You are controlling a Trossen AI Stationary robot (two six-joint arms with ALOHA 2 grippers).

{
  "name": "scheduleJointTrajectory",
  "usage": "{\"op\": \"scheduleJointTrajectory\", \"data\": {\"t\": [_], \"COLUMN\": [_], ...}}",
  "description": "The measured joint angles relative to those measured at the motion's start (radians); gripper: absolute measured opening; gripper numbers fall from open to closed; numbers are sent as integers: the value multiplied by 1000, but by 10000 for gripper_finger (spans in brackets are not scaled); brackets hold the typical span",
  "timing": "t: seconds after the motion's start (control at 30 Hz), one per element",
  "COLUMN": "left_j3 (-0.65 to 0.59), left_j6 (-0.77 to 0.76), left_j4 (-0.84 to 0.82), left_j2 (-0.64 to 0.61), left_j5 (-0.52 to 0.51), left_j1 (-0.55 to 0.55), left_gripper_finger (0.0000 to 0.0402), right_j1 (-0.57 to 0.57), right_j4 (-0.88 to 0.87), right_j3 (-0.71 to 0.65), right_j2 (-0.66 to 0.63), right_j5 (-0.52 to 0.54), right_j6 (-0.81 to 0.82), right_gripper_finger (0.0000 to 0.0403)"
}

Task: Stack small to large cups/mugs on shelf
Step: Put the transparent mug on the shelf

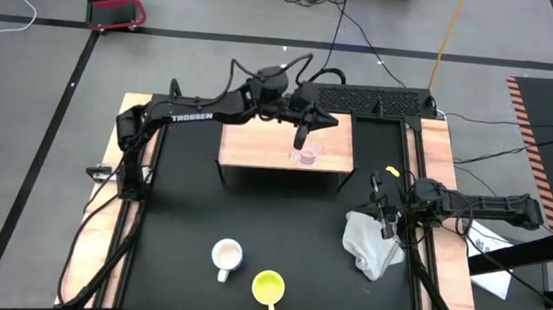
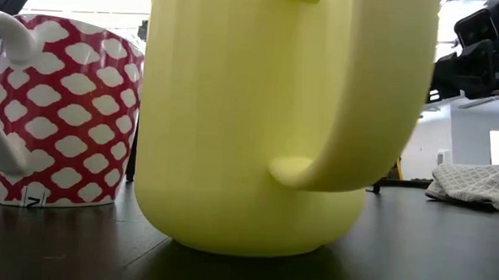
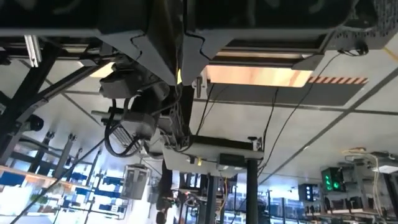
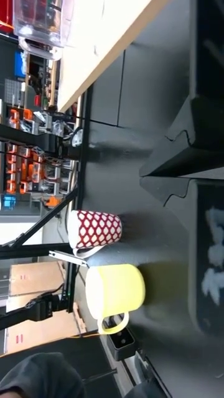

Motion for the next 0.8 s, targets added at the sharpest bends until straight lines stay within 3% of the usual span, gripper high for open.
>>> {"op": "scheduleJointTrajectory", "data": {"t": [0.4,0.53,0.8], "left_j3": [0,0,137], "left_j6": [6,57,180], "left_j4": [-31,-135,-445], "left_j2": [0,0,-1], "left_j5": [17,97,68], "left_j1": [0,5,23], "left_gripper_finger": [21,21,21], "right_j1": [0,0,0], "right_j4": [-10,-11,-13], "right_j3": [0,0,0], "right_j2": [0,0,0], "right_j5": [0,0,0], "right_j6": [-1,-3,-5], "right_gripper_finger": [0,0,0]}}
